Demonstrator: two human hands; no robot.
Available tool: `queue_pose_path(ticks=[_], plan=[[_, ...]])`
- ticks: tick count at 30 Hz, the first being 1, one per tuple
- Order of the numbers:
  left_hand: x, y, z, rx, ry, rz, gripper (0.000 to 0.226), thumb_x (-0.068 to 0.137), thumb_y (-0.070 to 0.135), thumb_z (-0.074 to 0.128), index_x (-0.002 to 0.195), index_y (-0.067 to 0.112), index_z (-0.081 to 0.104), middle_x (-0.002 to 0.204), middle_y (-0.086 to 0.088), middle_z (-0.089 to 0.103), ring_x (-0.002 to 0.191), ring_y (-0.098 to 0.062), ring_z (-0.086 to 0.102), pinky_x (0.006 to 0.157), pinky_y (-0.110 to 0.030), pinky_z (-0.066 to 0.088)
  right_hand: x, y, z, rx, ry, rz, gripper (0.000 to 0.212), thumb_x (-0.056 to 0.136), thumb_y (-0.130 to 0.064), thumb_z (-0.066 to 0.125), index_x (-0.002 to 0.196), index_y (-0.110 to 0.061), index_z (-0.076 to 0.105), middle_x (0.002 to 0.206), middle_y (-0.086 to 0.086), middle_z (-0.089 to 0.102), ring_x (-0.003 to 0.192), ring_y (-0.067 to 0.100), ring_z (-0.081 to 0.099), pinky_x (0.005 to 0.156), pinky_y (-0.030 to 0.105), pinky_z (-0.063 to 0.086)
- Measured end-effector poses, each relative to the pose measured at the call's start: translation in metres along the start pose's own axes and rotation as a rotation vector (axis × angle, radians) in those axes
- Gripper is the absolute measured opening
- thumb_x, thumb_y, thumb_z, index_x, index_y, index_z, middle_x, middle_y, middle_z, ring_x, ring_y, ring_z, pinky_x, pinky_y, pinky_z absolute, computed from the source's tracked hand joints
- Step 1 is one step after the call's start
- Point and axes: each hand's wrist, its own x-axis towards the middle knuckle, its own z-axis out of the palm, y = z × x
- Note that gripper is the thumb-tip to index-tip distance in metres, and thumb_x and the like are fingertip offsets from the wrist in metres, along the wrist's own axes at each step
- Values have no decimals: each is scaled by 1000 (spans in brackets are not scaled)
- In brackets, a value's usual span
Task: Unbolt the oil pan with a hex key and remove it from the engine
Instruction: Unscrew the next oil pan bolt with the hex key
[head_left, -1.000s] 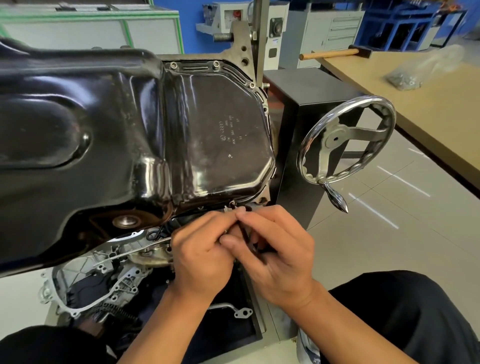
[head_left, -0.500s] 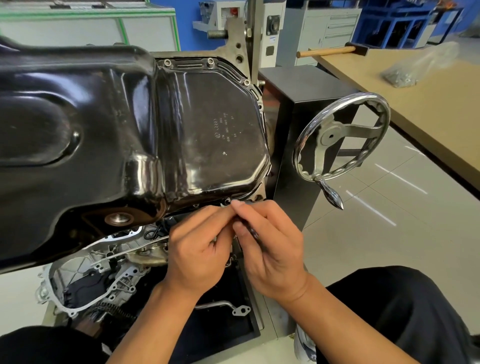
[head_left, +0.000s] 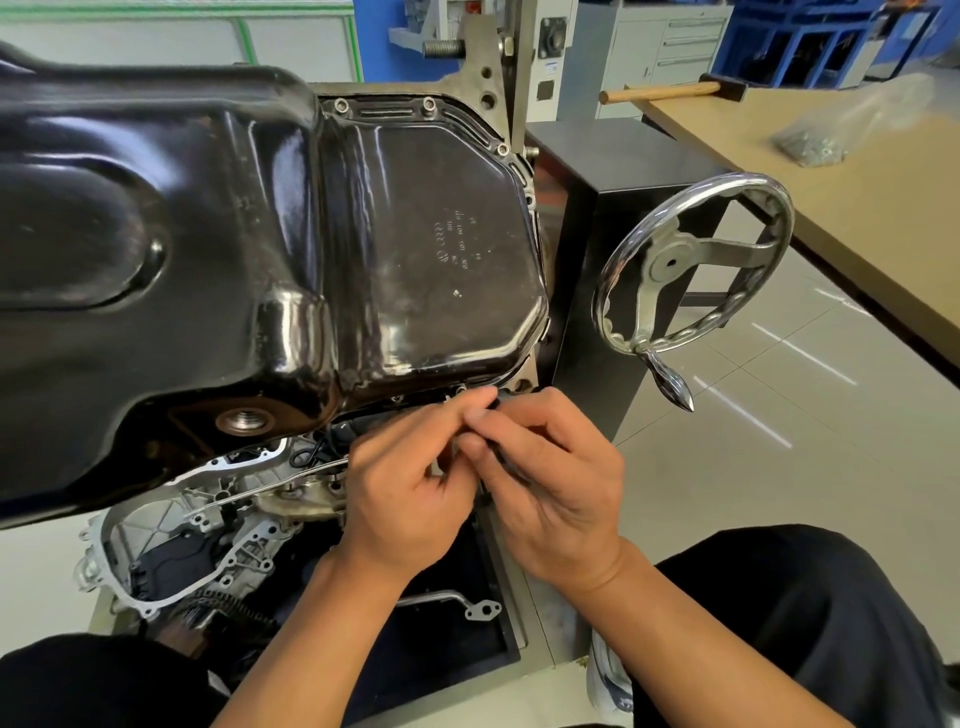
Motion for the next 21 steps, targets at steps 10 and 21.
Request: queue_pose_path(ticks=[10, 21], plan=[[-1, 4, 3, 38, 67, -47, 39, 101, 15, 54, 71, -4, 71, 67, -6, 67, 65, -7, 59, 64, -16, 46, 2, -6, -2, -73, 13, 29, 22, 81, -7, 76, 102, 2, 74, 87, 8, 52, 72, 16, 51, 60, 29, 45], [3, 5, 2, 51, -33, -50, 18, 89, 1, 64, 105, -2, 72, 83, 16, 58, 77, 20, 49, 74, -2, 37, 5, -2, -8, -36, 52, 50, 20, 81, 1, 77, 101, 2, 74, 81, 12, 63, 74, 19, 62, 66, 26, 51]])
